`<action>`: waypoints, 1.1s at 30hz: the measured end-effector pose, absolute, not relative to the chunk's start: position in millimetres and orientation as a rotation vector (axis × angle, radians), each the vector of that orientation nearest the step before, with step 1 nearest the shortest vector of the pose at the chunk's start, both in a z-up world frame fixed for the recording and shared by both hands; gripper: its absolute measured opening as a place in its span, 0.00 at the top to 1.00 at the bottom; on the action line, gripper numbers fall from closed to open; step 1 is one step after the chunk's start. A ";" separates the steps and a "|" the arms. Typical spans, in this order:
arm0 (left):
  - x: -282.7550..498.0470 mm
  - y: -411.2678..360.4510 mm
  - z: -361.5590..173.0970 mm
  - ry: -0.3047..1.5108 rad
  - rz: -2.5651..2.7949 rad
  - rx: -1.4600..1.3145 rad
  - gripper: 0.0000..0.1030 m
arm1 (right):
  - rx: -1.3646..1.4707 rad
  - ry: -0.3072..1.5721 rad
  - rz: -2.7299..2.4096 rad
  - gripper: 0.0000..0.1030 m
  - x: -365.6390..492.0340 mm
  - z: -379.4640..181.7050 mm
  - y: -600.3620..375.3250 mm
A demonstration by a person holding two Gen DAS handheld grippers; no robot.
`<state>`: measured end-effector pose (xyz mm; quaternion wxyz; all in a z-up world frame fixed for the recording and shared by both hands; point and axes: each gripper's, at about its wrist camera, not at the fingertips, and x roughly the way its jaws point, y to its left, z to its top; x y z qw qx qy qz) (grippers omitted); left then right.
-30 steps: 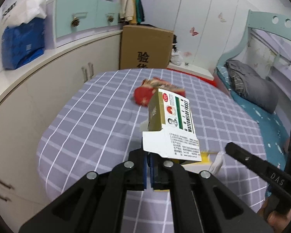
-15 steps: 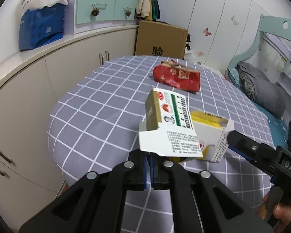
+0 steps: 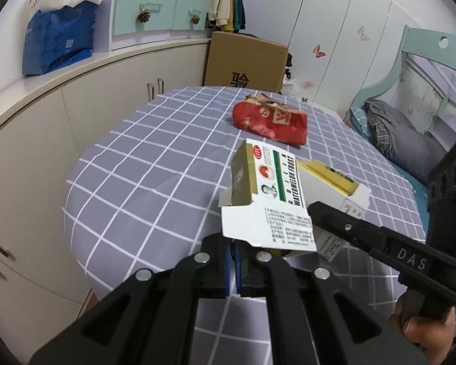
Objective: Collect trash
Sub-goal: 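Carry the medicine box and carton over the bucket and open both grippers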
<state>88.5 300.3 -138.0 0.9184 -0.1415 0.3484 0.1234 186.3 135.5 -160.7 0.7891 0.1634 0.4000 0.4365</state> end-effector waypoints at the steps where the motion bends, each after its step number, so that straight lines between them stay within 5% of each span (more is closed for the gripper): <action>1: 89.3 298.2 -135.6 0.711 0.243 -0.293 0.98 | 0.359 0.844 0.928 0.96 185.3 -157.8 129.8; 10: 113.4 228.5 -113.3 0.693 0.078 -0.244 0.98 | 0.474 0.665 0.785 0.96 172.0 -123.9 19.8; 18: 146.8 84.9 -114.1 0.758 -0.228 -0.155 0.98 | 0.542 0.526 0.553 0.96 139.4 -114.1 -119.2; 26: 173.5 -60.6 -161.7 0.897 -0.458 -0.029 0.98 | 0.592 0.517 0.203 0.96 103.8 -165.0 -251.8; 33: 212.6 -152.7 -263.6 1.141 -0.540 0.099 0.98 | 0.645 0.694 -0.018 0.96 110.5 -267.6 -317.4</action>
